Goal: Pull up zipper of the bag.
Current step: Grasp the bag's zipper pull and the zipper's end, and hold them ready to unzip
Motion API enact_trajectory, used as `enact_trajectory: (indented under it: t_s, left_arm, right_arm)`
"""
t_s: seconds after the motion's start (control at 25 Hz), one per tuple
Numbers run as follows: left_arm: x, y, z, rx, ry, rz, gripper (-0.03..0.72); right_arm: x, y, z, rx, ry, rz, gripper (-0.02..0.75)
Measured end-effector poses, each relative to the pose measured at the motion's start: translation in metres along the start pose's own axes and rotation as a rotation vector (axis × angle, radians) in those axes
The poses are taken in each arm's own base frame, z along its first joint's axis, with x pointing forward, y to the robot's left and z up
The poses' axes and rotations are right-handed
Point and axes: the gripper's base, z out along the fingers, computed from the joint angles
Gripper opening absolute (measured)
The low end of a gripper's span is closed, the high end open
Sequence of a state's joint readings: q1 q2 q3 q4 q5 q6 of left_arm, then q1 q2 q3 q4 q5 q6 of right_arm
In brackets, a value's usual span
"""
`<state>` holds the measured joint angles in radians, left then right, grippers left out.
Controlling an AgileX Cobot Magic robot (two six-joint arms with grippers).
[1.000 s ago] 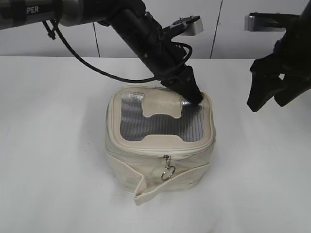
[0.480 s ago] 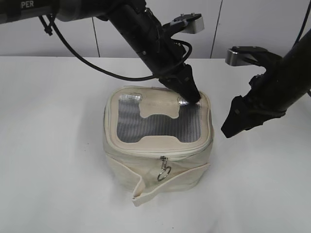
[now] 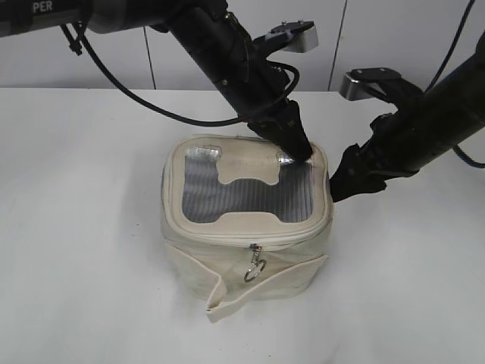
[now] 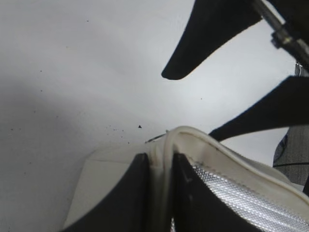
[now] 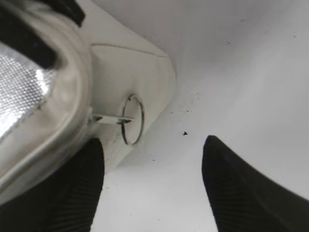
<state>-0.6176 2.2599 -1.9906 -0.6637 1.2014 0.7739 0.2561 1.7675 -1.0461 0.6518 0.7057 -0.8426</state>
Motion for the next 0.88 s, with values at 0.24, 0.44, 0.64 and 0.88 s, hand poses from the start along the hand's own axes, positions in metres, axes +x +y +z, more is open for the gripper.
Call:
enact_trajectory:
  t_s: [0.24,0.44,0.64,0.88]
  left_arm:
    - [0.0,0.0,0.0,0.001,0.0,0.0,0.104]
    - [0.0,0.0,0.0,0.001,0.001,0.0,0.104]
    - [0.0,0.0,0.0,0.001,0.001,0.0,0.104]
    - [0.0,0.0,0.0,0.001,0.001,0.0,0.104]
  right_arm:
    - [0.001,-0.005,0.024,-0.056,-0.013,0.009,0.459]
    - [-0.002,-0.007,0.027,-0.052,-0.06,0.009,0.148]
    - [-0.002,-0.006,0.027,-0.058,-0.056,0.044,0.005]
    - [0.001,0.0,0.008,-0.037,-0.005,0.076,0.005]
